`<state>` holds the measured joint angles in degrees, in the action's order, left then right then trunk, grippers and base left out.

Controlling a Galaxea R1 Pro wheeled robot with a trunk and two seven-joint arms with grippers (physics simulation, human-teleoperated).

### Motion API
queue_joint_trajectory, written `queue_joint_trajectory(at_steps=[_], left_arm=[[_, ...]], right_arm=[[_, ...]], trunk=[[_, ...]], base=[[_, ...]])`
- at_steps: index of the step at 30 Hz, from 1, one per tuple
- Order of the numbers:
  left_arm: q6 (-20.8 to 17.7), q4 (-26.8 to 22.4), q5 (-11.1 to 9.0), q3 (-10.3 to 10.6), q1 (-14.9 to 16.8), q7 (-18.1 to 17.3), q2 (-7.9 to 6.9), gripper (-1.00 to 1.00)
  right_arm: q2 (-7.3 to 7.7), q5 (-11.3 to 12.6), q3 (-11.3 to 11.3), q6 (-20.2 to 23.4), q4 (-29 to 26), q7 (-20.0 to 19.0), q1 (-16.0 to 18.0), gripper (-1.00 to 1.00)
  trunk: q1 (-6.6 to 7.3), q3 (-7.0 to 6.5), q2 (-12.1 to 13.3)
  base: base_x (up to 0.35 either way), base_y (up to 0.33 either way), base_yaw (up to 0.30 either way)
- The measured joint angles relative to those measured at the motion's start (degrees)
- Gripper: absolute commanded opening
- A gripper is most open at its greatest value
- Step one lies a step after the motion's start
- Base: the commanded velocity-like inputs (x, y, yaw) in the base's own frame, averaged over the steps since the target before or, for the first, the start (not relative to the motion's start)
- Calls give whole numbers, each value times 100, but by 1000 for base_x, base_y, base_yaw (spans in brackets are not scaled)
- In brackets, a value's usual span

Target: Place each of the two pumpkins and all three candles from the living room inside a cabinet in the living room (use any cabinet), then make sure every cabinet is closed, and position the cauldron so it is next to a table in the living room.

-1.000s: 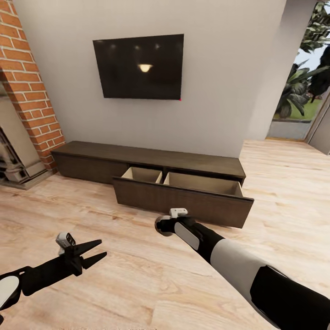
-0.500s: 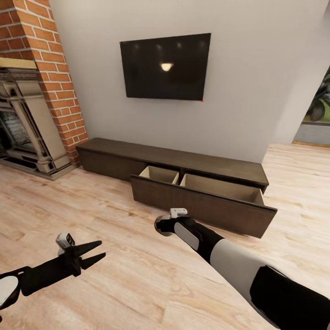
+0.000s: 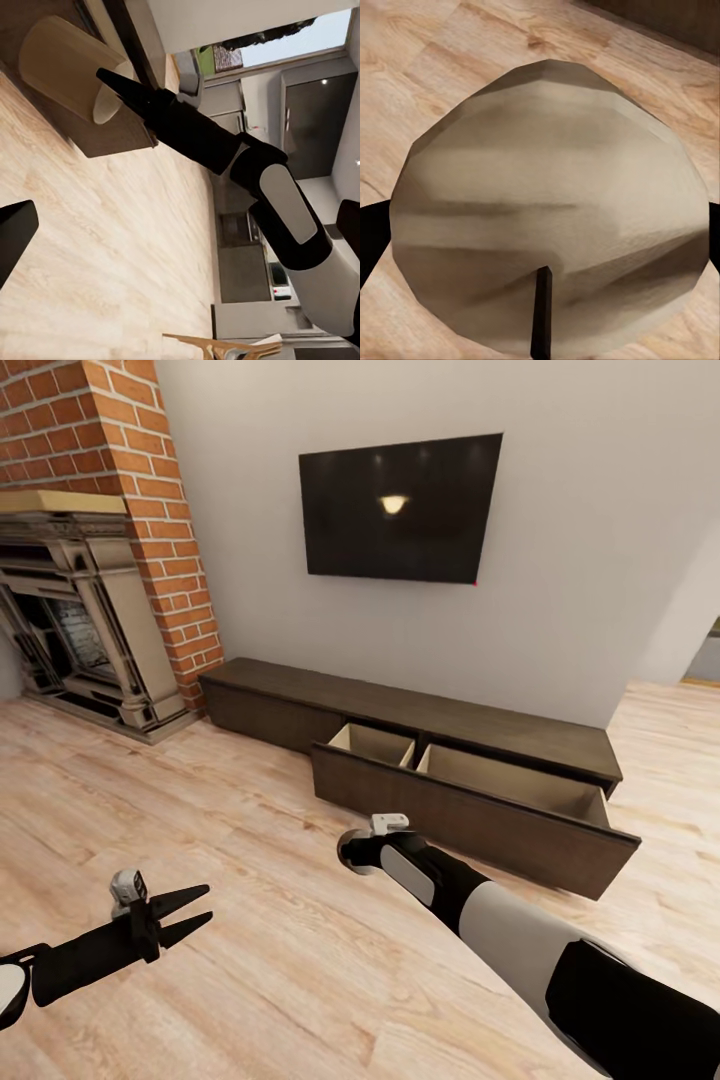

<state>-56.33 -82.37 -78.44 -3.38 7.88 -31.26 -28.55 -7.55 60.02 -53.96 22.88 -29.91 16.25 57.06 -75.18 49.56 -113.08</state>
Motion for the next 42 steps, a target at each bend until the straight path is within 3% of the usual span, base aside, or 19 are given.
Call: queue_joint_trajectory(at_steps=[11, 13, 17, 18, 19, 21, 23, 24, 27, 28, 31, 34, 37, 42], left_arm=[[5, 39, 8, -9, 0, 12, -20, 100], [12, 180, 112, -73, 0, 35, -25, 100], [60, 696, 787, -534, 0, 282, -14, 100], [135, 925, 1233, -819, -1, 525, 8, 100], [169, 1024, 1380, -929, 1, 635, 15, 100], [386, 1353, 1991, -1234, 5, 1117, 42, 100], [748, 1642, 2427, -1370, 6, 1635, 110, 100], [1114, 1860, 2685, -1402, 6, 2062, 234, 100], [1726, 2041, 3119, -1417, 32, 3171, 565, 100], [1899, 2040, 3316, -1420, 45, 3671, 748, 100], [2115, 1903, 3560, -1359, 56, 4271, 1095, 100], [2237, 1765, 3899, -1275, 57, 4505, 1332, 100], [2269, 1697, 4041, -1248, 54, 4536, 1393, 100], [2279, 1578, 4094, -1242, 49, 4530, 1394, 100]], right_arm=[[4, -1, 9, -15, 2, -7, 0, -100], [4, -2, 9, -20, 3, -7, 0, -100], [4, -1, 9, -25, 3, -7, 0, -100], [4, -5, 9, -39, 2, -7, 0, -100], [4, -3, 9, -47, 2, -7, 0, -100], [4, -2, 9, -75, 2, -7, 0, -100], [-2, 0, 7, -86, 3, -3, 0, -100], [1, -5, 8, -89, 3, 2, 0, -100], [3, 8, 7, -92, 4, 14, -1, -100], [3, 4, 7, -93, 5, 8, -1, -100], [3, 5, 3, -91, 5, 1, -1, -100], [4, 5, -6, -82, 3, 0, -1, -100], [-2, -55, -9, -77, -2, 8, -1, -100], [-19, -363, -8, -76, -1, 21, -1, -100]], trunk=[[242, -197, 441], [286, -233, 521], [373, -305, 682], [395, -323, 722], [417, -341, 762], [461, -377, 842], [505, -412, 923], [527, -430, 963], [572, -466, 1045], [572, -464, 1045], [572, -452, 1045], [572, -434, 1045], [572, -411, 1045], [574, -366, 1045]], base=[[0, 0, 0], [0, 0, 0], [0, 0, 0], [0, 0, 0], [0, 0, 0], [0, 0, 0], [0, 0, 0], [0, 0, 0], [0, 0, 71], [0, 0, 180], [0, 0, 200], [0, 0, 185], [0, 0, 115], [137, 0, 20]])
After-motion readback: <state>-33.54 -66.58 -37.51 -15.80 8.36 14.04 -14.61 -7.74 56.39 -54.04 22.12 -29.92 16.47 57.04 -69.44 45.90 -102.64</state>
